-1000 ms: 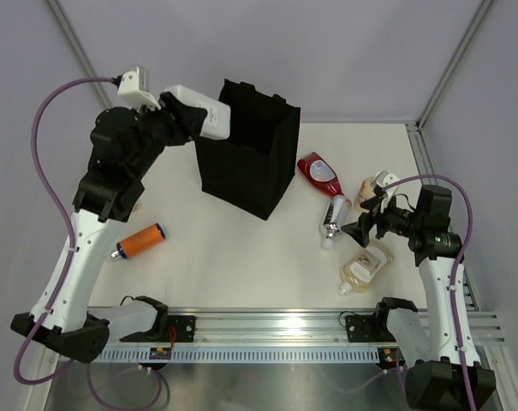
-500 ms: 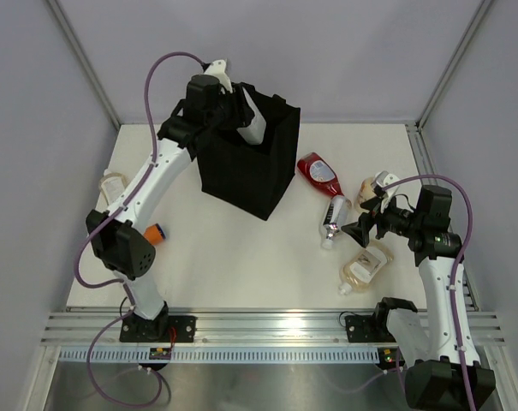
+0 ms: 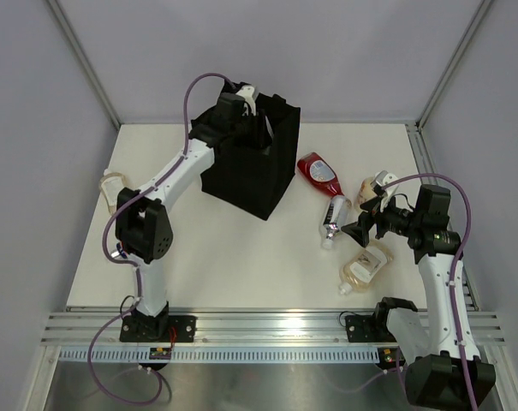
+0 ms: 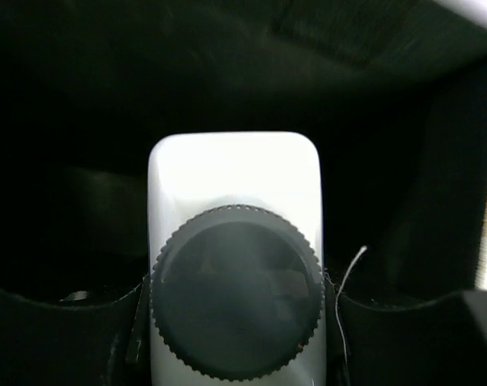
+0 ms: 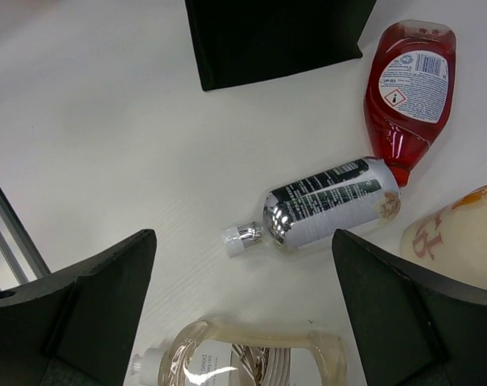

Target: Place the personal care products into the canvas bag

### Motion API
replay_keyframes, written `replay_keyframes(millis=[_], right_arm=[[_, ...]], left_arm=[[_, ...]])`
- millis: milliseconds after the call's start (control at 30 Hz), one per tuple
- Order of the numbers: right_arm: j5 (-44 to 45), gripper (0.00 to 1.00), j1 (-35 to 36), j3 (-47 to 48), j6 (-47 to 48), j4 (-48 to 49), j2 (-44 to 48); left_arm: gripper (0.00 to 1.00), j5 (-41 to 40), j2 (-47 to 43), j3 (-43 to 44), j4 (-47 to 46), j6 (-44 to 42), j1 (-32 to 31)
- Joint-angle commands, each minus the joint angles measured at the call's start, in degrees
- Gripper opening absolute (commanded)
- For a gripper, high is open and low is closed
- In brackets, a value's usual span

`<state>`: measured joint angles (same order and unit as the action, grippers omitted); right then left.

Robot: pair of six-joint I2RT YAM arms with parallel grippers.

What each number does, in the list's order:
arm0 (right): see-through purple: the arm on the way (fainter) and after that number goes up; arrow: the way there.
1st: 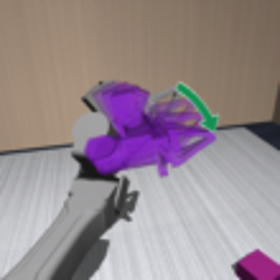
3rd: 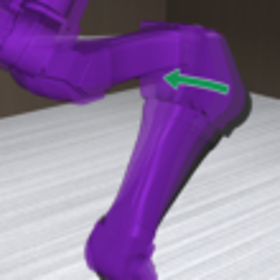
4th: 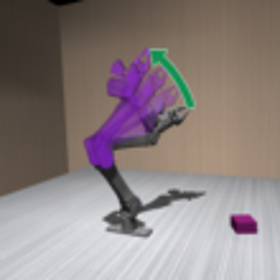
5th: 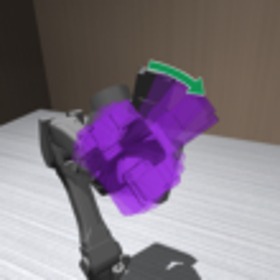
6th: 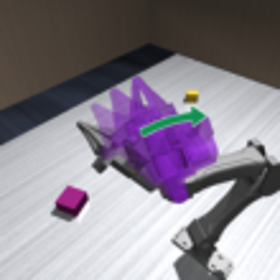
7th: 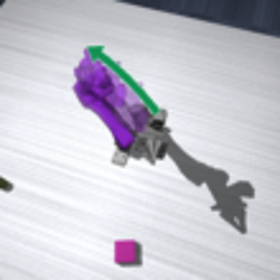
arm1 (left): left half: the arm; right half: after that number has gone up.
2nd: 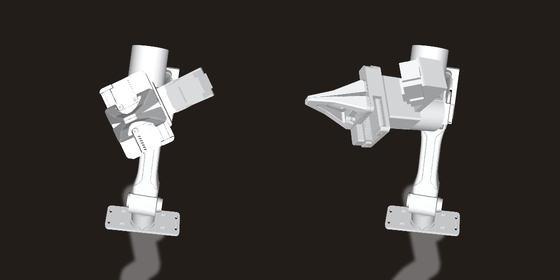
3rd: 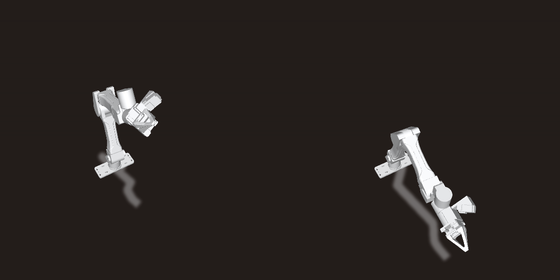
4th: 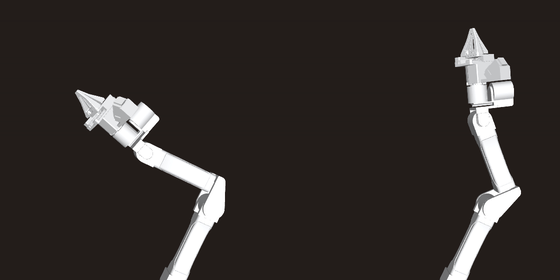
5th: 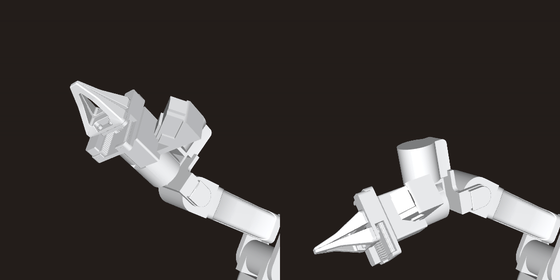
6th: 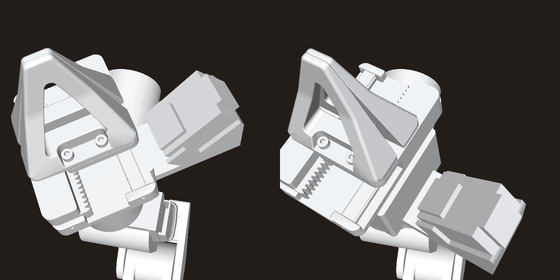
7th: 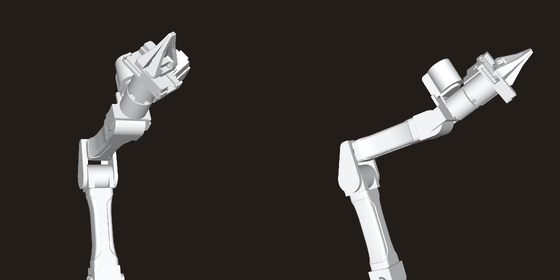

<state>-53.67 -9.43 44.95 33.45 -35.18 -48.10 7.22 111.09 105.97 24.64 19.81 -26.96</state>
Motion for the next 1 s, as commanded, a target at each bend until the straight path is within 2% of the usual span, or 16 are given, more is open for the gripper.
replay_keyframes(millis=[0,33,100,167,300,567,700,767,800,867,900,933,967], right_arm=[[-1.09,1.0,-0.32,-0.13,1.09,0.55,-0.33],[-1.09,1.0,-0.32,-0.21,1.18,0.38,-0.33],[-1.0,0.99,-0.41,-0.3,1.18,0.46,-0.59],[-0.82,0.99,-0.41,-0.21,1.09,0.55,-0.86],[-0.3,1.0,-0.41,-0.13,0.91,0.55,-1.47],[0.85,0.99,-0.41,2.51,-0.22,-1.21,-1.21],[3.99,1.0,-0.41,9.78,-3.21,-3.14,-2.87],[7.07,0.99,-0.41,13.91,-7.95,-3.41,-4.89],[11.09,1.0,-0.41,15.07,-9.7,-3.32,-5.68],[17.77,0.99,-0.33,16.48,-19.26,-0.34,-7.53],[25.64,0.99,-0.41,17.44,-22.52,0.71,-8.23],[30.77,1.0,-0.41,17.54,-29.51,3.25,-8.76],[34.21,1.0,-0.41,17.19,-32.37,4.58,-9.64]], left_arm=[[0.43,5.51,0.35,0.99,-11.11,0.58,-0.29],[0.46,5.78,0.79,0.9,-11.28,0.49,-0.37],[0.66,6.57,1.85,0.81,-11.2,0.75,-0.37],[0.72,7.27,2.38,0.64,-11.37,0.75,-0.37],[0.99,8.16,1.51,0.02,-12.07,0.32,-0.37],[0.99,7.72,-5.34,-0.15,-11.29,-3.81,-0.37],[0.99,5.35,-11.14,0.46,-10.06,-6.1,-0.2],[0.99,4.38,-14.83,0.29,-8.74,-7.33,0.06],[0.99,4.12,-16.07,0.03,-8.21,-7.68,0.24],[0.99,2.8,-20.7,-1.03,-6.37,-8.04,0.59],[0.99,1.58,-22.39,-3.03,-5.75,-8.3,0.77],[0.99,0.96,-24.32,-4.36,-4.09,-8.91,0.77],[0.99,-0.88,-28.52,-5.76,-2.86,-9.26,0.77]])
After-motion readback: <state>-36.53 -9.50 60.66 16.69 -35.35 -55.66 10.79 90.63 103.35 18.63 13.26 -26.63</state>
